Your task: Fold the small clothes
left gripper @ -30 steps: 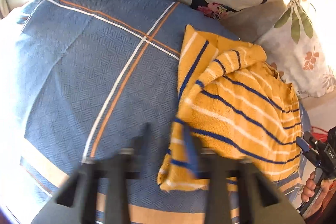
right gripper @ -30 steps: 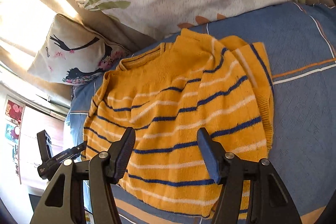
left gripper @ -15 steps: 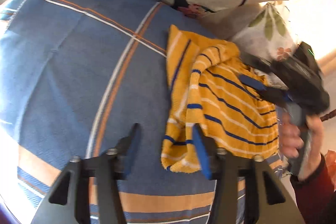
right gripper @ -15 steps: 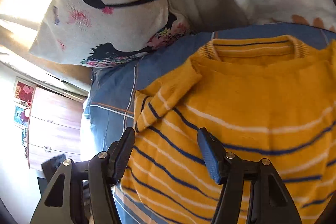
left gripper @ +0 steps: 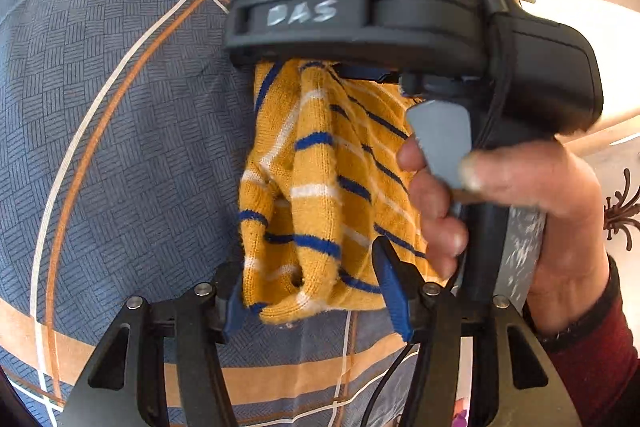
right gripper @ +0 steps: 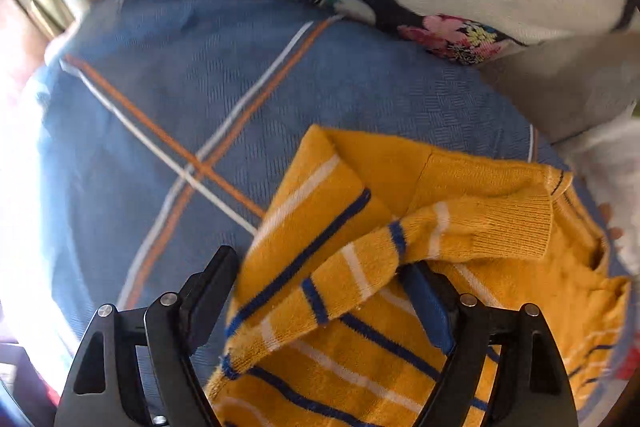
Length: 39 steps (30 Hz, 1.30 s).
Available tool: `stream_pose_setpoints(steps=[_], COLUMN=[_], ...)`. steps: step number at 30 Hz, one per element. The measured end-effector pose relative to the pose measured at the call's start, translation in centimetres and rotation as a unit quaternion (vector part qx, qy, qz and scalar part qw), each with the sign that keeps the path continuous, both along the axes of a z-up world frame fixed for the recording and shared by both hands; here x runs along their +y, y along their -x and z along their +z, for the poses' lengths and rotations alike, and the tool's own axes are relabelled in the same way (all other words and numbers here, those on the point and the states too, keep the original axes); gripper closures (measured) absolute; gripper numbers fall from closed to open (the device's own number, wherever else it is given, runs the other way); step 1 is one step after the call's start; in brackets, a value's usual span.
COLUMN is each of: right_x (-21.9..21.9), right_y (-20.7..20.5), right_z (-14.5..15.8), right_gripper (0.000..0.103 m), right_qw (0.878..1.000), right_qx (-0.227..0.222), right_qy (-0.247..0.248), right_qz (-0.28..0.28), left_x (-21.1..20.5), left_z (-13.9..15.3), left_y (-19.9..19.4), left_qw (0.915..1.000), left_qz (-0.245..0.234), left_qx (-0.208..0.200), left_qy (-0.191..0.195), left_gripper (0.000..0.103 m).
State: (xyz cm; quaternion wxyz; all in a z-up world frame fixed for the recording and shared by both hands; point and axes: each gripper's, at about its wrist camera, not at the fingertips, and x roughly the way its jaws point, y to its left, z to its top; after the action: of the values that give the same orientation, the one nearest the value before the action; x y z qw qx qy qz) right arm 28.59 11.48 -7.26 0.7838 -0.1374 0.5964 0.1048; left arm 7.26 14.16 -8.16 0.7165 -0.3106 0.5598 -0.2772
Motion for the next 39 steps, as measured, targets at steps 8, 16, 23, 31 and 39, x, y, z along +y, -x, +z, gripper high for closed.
stream_pose_setpoints(steps=[8,16,23,31,39], right_x=[0.5,-12.7,-28.6,-39.2,-41.8], right_y=[1.3,6.1,10.2,12.4,15.1], right_z=[1.8,9.7,11.3,3.9,8.0], right_gripper=[0.088,0.091,0.091,0.09,0.067], right_qw=[1.0,0.982,0.969,0.962,0.935], right_qx=[-0.02,-0.092,-0.126,-0.083,-0.14], right_qy=[0.0,-0.155,-0.182,-0.193,-0.254], right_qz=[-0.005,-0.048,-0.107,-0.177,-0.205], left_x=[-1.8,-3.4,-5.8,-13.2,-16.6], left_z=[1.9,10.0,11.7,9.2,9.1], left_y=[1.1,6.5,8.5,7.5,8.2], left_qw=[1.0,0.9982,0.9962,0.9954,0.9902], left_qz=[-0.005,0.014,0.039,0.002,-0.016], left_qx=[0.0,-0.059,-0.047,-0.026,-0.04], left_qy=[-0.005,-0.007,-0.063,-0.092,-0.133], left_gripper=[0.083,0.081,0.075,0.075,0.069])
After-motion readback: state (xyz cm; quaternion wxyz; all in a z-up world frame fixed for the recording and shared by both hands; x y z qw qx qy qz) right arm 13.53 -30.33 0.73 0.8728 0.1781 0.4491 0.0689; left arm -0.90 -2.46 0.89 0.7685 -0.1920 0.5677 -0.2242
